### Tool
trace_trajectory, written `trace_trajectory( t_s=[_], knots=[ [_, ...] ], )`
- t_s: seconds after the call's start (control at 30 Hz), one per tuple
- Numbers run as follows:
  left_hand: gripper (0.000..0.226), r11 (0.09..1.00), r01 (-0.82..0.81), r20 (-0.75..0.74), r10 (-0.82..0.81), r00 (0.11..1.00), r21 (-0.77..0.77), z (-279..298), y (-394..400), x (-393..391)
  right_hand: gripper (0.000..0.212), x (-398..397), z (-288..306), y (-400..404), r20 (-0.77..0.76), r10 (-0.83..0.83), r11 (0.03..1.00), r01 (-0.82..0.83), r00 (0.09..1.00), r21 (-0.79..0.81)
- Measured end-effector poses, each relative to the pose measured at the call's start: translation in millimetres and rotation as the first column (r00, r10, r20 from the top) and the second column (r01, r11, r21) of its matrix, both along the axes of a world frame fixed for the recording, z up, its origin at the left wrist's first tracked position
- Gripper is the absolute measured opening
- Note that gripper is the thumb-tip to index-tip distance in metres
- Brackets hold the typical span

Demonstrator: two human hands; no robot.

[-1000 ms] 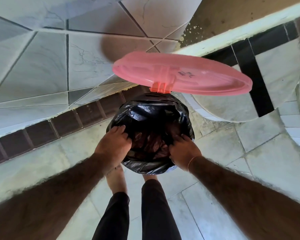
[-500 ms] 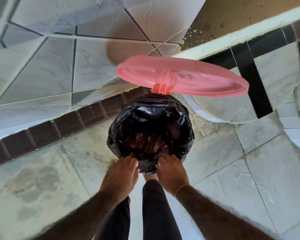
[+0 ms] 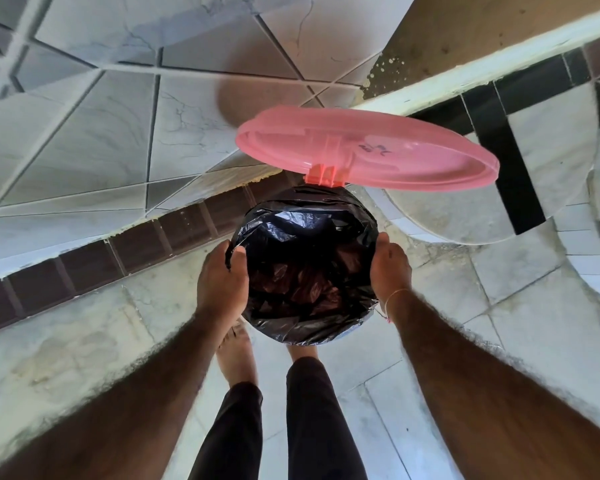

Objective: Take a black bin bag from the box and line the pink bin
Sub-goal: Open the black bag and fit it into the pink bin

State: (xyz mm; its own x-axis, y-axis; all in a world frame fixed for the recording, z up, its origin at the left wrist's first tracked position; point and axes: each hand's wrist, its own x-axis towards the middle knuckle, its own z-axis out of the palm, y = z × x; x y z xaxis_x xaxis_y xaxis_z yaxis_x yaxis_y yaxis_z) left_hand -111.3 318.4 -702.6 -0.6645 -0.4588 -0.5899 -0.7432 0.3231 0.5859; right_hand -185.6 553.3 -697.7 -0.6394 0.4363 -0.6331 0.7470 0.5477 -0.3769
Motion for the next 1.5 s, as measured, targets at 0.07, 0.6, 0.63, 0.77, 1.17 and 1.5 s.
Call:
trace_trajectory(
  t_s=[0.07,0.6,0.63,0.77,1.17,1.5],
  knots=[
    [0.041,1.0,0.004,0.008,-0.004,1.0,-0.027,0,-5,-3,0.058,-4,-1,4,0.002,0.014,1.0,-0.014,1.0,0.005],
    [0.042,0.965,0.25,0.064,-0.245,0.967,-0.085,39,-30,16,0.041,36,30,-3,-0.085,0.185,0.98,-0.178,0.979,0.088],
    [0.043,0.959,0.276,0.072,-0.271,0.96,-0.069,40,-30,18,0.043,41,31,-3,-0.069,0.204,0.976,-0.198,0.976,0.085],
    [0.045,0.983,0.181,0.113,-0.177,0.978,-0.024,47,-21,21,0.061,45,35,-4,-0.063,-0.029,0.997,0.033,0.998,0.069],
    [0.036,0.667,-0.667,0.497,0.478,0.724,0.332,25,26,48,0.06,64,19,4,0.347,-0.565,0.656,0.662,0.749,-0.363],
    [0.042,0.988,-0.092,0.205,0.065,0.977,0.127,62,-25,37,0.043,65,45,20,0.068,-0.063,0.998,0.062,0.996,0.015]
  ],
)
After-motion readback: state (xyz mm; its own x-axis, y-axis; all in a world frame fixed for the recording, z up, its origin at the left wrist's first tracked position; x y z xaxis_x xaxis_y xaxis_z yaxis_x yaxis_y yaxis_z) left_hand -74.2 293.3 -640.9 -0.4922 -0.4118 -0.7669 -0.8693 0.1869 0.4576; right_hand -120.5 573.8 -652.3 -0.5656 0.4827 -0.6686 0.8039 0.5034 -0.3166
